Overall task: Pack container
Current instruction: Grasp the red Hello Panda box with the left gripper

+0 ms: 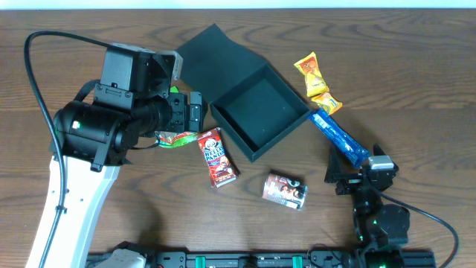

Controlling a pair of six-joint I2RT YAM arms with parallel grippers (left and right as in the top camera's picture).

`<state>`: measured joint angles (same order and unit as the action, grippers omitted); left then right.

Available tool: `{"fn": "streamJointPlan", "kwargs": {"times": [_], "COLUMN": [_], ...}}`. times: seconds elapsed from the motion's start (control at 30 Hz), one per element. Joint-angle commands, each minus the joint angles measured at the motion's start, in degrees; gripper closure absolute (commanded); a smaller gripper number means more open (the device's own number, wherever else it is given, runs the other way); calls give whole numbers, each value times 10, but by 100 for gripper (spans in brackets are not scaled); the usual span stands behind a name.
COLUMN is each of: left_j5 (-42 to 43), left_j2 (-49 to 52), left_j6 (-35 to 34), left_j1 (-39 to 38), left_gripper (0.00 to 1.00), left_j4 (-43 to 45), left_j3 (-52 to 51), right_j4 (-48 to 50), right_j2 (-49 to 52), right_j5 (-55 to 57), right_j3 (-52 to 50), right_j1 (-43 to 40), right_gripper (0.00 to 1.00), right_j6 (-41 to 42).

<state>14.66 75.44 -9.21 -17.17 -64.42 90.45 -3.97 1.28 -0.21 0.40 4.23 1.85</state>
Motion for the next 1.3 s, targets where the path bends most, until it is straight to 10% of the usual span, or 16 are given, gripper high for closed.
{"fn": "streamJointPlan", "kwargs": {"times": [0.0,0.23,0.57,1.27], "left_j5": [-43,-157,-130,-235], "left_j2": [2,25,27,163], "left_j6": [-3,-213,-381,-501], "left_j1": [-1,-2,-101,-237], "left_gripper": [5,5,5,5], "left_j4": [-6,-102,49,304], "left_j3": [11,-33,-288,-395], "right_j4": [-3,-3,-3,-3], "right_j2": [-2,-2,-2,-2], "right_j5": [2,2,2,2], "right_j3": [-1,-1,-1,-1], "right_j1": [-4,-4,-4,-4], "right_gripper": [1,1,1,1], "right_j6": [-9,-9,-9,-9]}}
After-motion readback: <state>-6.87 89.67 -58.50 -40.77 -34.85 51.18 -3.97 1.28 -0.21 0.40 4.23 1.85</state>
